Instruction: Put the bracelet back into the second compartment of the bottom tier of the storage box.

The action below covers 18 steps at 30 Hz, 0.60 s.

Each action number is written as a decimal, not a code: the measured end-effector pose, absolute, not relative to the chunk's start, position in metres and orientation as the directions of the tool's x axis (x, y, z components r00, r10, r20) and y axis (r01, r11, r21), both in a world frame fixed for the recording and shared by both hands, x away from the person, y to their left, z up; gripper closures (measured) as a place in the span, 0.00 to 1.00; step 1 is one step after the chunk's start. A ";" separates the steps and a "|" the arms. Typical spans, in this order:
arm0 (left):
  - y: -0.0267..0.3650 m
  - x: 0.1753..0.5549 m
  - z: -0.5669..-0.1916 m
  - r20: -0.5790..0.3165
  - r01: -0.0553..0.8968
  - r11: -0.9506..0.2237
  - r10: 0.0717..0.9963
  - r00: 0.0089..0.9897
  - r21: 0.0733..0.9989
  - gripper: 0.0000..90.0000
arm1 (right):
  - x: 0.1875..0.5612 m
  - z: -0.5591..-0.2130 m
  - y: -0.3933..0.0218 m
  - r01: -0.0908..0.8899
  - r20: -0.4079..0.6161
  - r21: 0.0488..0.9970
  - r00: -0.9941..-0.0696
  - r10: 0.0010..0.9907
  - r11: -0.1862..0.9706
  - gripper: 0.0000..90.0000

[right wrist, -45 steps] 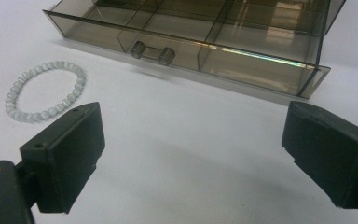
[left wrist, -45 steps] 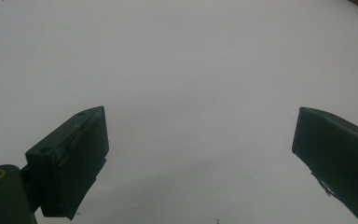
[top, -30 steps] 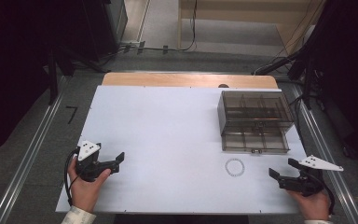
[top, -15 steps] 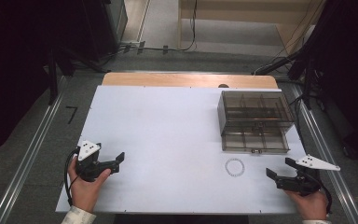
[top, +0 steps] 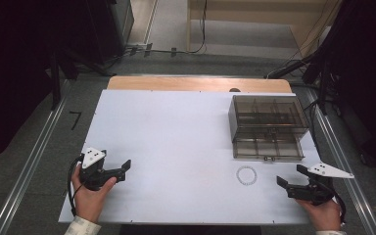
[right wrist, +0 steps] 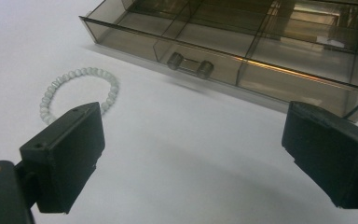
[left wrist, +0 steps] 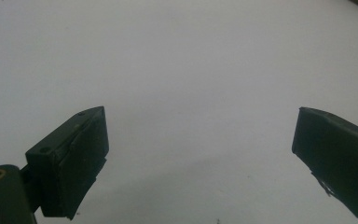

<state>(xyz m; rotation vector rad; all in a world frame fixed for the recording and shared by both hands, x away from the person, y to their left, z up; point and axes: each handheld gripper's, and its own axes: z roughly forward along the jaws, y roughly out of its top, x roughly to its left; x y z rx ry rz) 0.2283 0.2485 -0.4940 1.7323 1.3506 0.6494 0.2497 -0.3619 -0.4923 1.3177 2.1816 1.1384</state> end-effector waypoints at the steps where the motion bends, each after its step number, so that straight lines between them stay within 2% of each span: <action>1: 0.249 0.228 -0.494 -0.088 0.527 -0.082 0.953 0.290 0.846 0.05 | 0.250 -0.493 -0.360 0.570 0.100 0.782 -0.514 0.852 0.252 0.05; 18: 0.249 0.228 -0.494 -0.088 0.527 -0.082 0.953 0.290 0.846 0.05 | 0.253 -0.494 -0.342 0.566 0.104 0.774 -0.556 0.825 0.283 0.05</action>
